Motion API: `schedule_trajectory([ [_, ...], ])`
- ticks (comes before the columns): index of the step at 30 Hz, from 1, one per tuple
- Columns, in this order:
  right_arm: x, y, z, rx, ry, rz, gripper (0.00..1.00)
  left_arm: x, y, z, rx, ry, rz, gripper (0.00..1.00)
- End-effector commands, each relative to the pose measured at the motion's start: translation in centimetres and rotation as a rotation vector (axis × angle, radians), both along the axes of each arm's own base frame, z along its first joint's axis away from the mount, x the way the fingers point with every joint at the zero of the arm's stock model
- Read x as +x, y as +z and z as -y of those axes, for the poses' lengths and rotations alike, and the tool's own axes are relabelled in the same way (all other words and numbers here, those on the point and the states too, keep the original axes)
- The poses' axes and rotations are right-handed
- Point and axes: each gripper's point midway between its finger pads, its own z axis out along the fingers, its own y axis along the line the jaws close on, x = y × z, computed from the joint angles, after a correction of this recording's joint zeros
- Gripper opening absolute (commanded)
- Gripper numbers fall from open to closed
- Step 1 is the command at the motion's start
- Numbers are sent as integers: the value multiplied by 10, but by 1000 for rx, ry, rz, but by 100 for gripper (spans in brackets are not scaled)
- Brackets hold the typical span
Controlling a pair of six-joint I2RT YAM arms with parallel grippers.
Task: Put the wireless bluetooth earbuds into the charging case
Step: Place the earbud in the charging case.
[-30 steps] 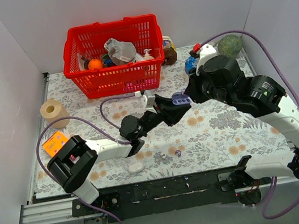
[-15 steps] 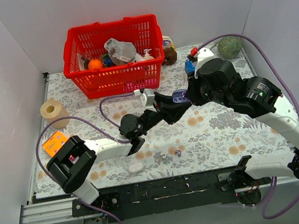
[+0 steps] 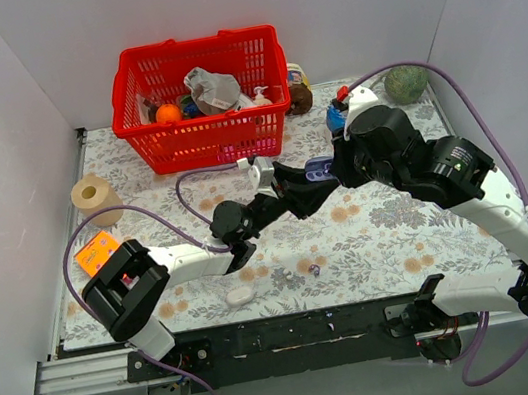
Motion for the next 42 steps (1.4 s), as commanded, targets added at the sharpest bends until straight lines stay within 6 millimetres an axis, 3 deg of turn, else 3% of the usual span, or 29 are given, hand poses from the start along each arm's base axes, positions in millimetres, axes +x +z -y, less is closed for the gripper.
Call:
schedule_trajectory([
  [1, -2, 1, 0, 20, -9, 3, 1, -22, 76, -26, -212, 6, 176, 0],
  [6, -2, 2, 0, 25, -6, 6, 2, -21, 76, -26, -213, 8, 176, 0],
  [12, -1, 7, -1, 37, -5, 13, 22, -23, 75, -25, -213, 6, 177, 0],
  [23, 0, 12, -4, 48, -3, 20, 40, -23, 73, -27, -211, 12, 179, 0],
  [42, -5, 17, 4, 57, -6, 42, 44, -26, 74, -31, -216, 12, 183, 0],
])
